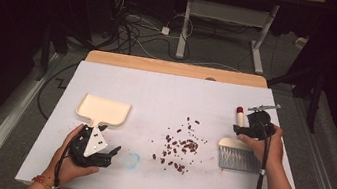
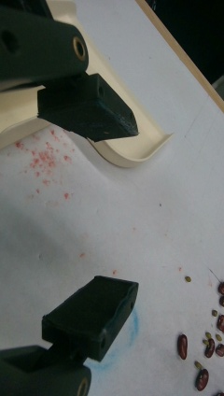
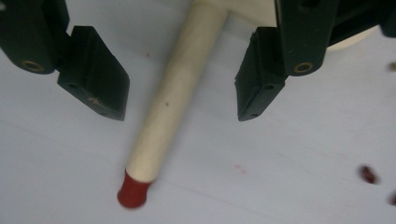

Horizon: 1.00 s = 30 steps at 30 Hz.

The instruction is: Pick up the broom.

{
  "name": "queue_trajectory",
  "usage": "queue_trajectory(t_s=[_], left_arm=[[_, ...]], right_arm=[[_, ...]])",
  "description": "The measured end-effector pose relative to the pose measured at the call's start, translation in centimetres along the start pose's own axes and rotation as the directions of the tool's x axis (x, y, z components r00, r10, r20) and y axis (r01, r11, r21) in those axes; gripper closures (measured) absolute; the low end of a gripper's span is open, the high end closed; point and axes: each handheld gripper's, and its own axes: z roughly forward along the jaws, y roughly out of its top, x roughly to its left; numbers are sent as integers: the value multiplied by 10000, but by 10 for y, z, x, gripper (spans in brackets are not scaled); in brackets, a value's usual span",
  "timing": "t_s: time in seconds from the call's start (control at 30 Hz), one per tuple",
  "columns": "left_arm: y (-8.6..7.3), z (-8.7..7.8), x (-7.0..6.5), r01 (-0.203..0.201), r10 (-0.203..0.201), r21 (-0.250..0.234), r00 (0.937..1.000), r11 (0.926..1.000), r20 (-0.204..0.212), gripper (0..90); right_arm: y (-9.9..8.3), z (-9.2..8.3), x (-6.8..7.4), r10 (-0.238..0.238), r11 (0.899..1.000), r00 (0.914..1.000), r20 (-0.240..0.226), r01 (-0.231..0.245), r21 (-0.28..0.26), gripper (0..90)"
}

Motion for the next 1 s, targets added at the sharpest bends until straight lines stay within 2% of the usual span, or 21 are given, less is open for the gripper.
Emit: queue_trajectory(t_s=[0.1, 0.17, 0.3, 0.5, 0.63, 0.7, 1.0], left_arm=[[-1, 0, 0, -2, 2, 44, 10000, 10000, 37, 213], [-1, 0, -1, -39, 38, 68, 10000, 10000, 37, 213], [-1, 0, -1, -76, 75, 116, 10000, 9999, 52, 213], [-1, 1, -2, -109, 108, 141, 9999, 9998, 76, 213], [-1, 2, -2, -151, 149, 194, 9999, 9997, 84, 213], [-1, 1, -2, -159, 157, 196, 9998, 9997, 102, 213], [-1, 1, -2, -155, 154, 181, 9998, 9997, 99, 213]], right_arm=[[-1, 20, -5, 360, 9975, 9993, 44, -362, 602, 395], [-1, 21, -9, 618, 9971, 9980, -122, -612, 460, 456], [-1, 20, -5, 313, 9989, 9990, -328, -302, 361, 612], [-1, 20, -3, 124, 9994, 9993, -351, -112, 337, 628], [-1, 21, -1, -76, 9998, 9986, -514, 87, 201, 707], [-1, 21, 0, -246, 9995, 9985, -495, 256, 191, 707], [-4, 20, -3, -114, 9998, 9975, -704, 103, -159, 708]])
